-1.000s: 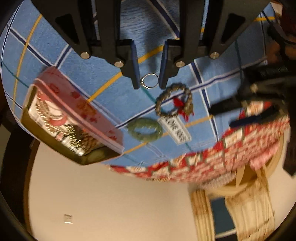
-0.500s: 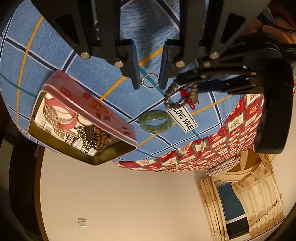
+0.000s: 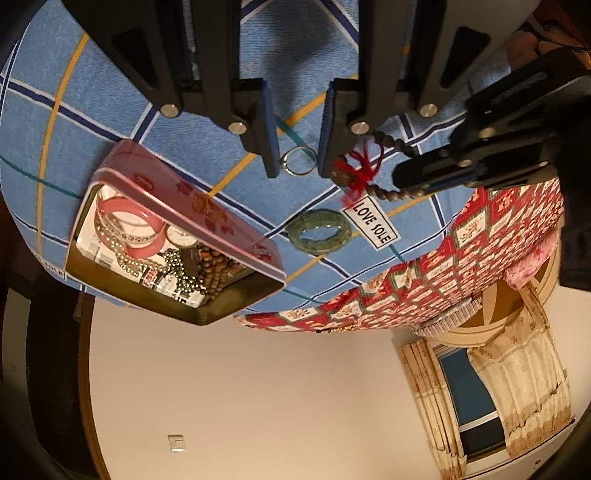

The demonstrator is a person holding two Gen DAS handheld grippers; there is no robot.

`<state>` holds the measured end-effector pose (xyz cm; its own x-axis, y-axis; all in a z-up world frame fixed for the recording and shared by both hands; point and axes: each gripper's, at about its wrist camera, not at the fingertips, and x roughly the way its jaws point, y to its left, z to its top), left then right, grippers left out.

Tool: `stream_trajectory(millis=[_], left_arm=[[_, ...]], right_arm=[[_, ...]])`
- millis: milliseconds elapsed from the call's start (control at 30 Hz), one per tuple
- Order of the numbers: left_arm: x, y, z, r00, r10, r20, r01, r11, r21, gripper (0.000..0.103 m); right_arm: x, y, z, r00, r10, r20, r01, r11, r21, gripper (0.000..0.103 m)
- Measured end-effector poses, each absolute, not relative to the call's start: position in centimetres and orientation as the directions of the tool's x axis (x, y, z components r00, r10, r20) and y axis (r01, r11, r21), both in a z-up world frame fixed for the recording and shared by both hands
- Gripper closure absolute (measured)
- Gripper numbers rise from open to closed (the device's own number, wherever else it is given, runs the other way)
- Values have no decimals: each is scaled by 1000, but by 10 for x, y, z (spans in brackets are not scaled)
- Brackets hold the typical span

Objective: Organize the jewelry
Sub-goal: 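Carry the grey bead bracelet toward the tin with the left tool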

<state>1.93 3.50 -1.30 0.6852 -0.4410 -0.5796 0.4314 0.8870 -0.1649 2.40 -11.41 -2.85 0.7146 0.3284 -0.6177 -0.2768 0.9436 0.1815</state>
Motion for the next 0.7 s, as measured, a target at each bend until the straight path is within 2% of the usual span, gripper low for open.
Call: stream_trajectory(millis=[333,467,700], left_arm=[[18,57,6,677,-558,-480,474,830,-296,95],[15,62,15,709,-545,-448,463,838,-288,95],[10,74,27,709,-608,-358,498,790,-357,95]], right_arm=[[26,-123,-28,723,324,-610,-248,946,208,79],[25,-124,-27,728,320,-606,-242,948,208,79],[18,-126,-21,757,319,-571,-245,947,206,79]])
